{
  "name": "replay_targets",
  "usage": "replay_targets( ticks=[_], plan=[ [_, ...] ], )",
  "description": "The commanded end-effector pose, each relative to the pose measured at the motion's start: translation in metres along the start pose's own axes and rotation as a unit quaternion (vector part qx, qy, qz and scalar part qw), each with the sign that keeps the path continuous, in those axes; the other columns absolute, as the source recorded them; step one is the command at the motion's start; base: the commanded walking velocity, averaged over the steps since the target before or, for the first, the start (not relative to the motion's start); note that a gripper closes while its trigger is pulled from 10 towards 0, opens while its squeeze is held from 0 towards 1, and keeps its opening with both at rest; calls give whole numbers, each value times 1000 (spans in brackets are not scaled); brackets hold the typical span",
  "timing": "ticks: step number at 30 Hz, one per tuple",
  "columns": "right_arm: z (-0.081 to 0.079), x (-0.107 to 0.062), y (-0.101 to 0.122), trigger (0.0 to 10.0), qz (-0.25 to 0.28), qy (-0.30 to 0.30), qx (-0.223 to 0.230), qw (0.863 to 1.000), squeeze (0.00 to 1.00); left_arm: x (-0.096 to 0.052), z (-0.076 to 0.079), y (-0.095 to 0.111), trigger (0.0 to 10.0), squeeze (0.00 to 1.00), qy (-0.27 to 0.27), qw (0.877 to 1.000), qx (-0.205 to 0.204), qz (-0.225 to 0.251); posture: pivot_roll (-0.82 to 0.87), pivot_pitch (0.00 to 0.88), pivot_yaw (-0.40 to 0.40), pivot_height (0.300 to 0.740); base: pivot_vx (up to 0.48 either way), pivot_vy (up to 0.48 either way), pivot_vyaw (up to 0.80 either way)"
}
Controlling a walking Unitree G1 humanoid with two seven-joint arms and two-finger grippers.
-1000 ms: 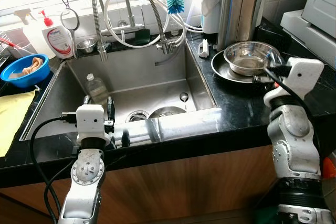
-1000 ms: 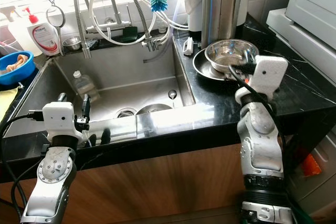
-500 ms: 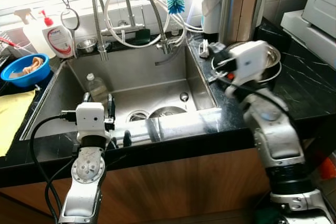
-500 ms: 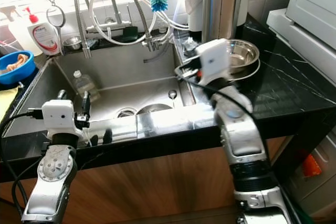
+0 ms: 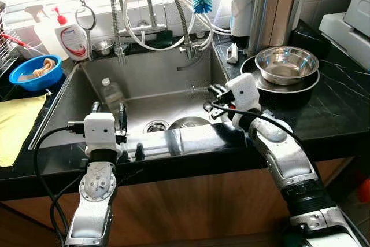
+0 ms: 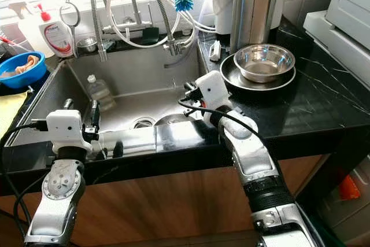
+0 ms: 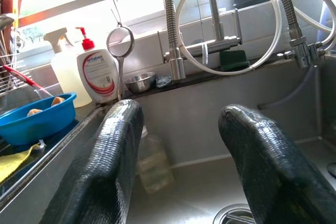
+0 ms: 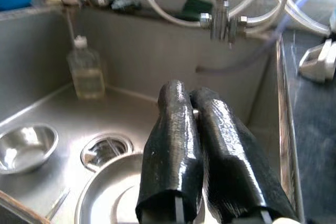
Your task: Kitchen organization
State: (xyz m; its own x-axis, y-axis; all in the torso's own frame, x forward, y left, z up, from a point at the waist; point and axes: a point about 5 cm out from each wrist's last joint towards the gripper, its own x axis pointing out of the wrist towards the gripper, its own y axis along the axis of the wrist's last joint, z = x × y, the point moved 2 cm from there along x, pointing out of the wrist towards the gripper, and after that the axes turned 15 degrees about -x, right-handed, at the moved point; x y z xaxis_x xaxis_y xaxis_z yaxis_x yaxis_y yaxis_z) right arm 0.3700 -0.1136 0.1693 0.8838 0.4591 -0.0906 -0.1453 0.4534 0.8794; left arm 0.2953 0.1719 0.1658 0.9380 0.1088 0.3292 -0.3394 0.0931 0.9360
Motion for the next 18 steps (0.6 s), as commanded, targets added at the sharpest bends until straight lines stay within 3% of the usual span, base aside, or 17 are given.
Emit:
replay_targets(
  ticks=[1,8,9,10,11,13,14,18],
  plan=[
    [-1,3,-1,10000,-8,1,1,1000,0,0,-4,-2,10000,0,9,1000,9,-2,-192,0,115,740,0,0,0],
    [-4,4,-2,10000,-9,0,12,1000,0,0,-3,-2,10000,0,10,1000,8,-4,-192,0,113,740,0,0,0],
    [-4,4,-3,10000,-9,1,12,1000,94,0,-3,-2,10000,0,10,1000,8,-5,-191,0,112,740,0,0,0],
    [-5,4,-4,10000,-11,2,12,1000,373,0,-3,-3,10000,0,9,1000,8,-5,-194,0,112,740,0,0,0],
    [-5,4,-5,10000,-13,2,11,1000,588,-1,-3,-3,10000,0,9,1000,8,-6,-193,0,112,740,0,0,0],
    [-5,4,-6,10000,-17,2,11,1000,608,-1,-3,-3,10000,0,9,1000,8,-7,-193,0,112,740,0,0,0],
    [-5,4,-6,10000,-18,2,10,1000,922,-1,-3,-4,10000,0,10,1000,8,-7,-193,0,112,740,0,0,0],
    [-5,5,-5,10000,-16,0,8,1000,890,-1,-3,-4,10000,0,10,1000,7,-8,-192,0,110,740,0,0,0]
  ],
)
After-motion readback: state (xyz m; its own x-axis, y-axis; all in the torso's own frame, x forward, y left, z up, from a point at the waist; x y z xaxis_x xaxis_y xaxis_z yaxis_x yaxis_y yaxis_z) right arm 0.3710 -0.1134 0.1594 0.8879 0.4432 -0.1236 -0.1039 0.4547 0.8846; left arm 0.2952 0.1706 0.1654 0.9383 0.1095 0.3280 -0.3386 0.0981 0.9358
